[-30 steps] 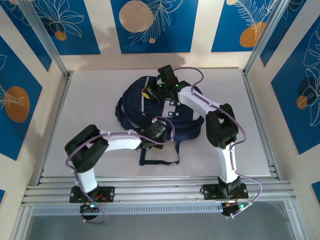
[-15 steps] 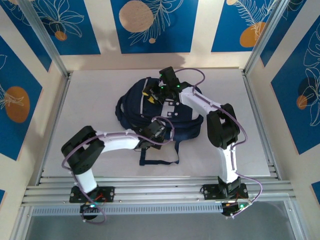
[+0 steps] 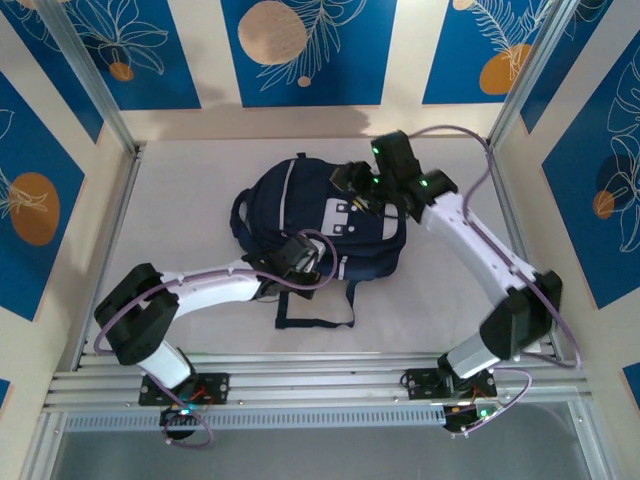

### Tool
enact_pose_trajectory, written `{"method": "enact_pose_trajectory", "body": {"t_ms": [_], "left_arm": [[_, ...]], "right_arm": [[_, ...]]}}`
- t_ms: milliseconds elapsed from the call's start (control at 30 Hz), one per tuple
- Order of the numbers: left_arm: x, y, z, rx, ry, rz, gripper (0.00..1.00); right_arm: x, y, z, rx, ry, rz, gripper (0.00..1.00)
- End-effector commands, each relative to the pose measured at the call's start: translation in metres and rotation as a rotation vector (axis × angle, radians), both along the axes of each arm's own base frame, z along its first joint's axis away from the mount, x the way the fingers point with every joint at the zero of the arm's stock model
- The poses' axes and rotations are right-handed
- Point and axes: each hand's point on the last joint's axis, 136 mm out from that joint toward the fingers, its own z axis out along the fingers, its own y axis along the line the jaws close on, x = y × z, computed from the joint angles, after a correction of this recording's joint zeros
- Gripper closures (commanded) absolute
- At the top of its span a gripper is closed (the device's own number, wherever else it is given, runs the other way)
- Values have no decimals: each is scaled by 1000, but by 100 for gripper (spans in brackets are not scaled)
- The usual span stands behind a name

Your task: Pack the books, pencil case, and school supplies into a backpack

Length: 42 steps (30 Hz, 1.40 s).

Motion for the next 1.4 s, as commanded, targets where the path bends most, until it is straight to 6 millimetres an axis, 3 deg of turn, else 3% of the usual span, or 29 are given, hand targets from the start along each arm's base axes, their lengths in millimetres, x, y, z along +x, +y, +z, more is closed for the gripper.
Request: {"method": "enact_pose_trajectory", "body": {"t_ms": [0,200,300,433,500,600,767,967,1367], "left_arm": [[-14,-19,13,-98,53,-83,100],[-17,-44,17,-203,94,-90,100],[-21,-55,23,-220,83,-111,100],[-25,-62,27,-221,75,-128,100],[-27,-64,27,-215,77,-136,100],[-30,-66,29,-207,72,-153,100],[-33,-58,21,-150,69,-178,100],[-34,-41,11,-31,64,-213,100],[-35,-8,-12,171,88,-216,100]], "right_arm": [[-42,-28,-46,-12,153,-78,45],[-103,-63,-89,65,281,-236,57],[-120,-50,-114,199,333,-248,49],[-120,-32,-130,256,325,-235,36],[-113,-24,-131,249,308,-222,24],[-99,-17,-137,213,289,-220,24],[-81,-20,-152,119,257,-249,50],[-78,-39,-166,-36,256,-286,98],[-83,-64,-173,-113,248,-310,100]]}}
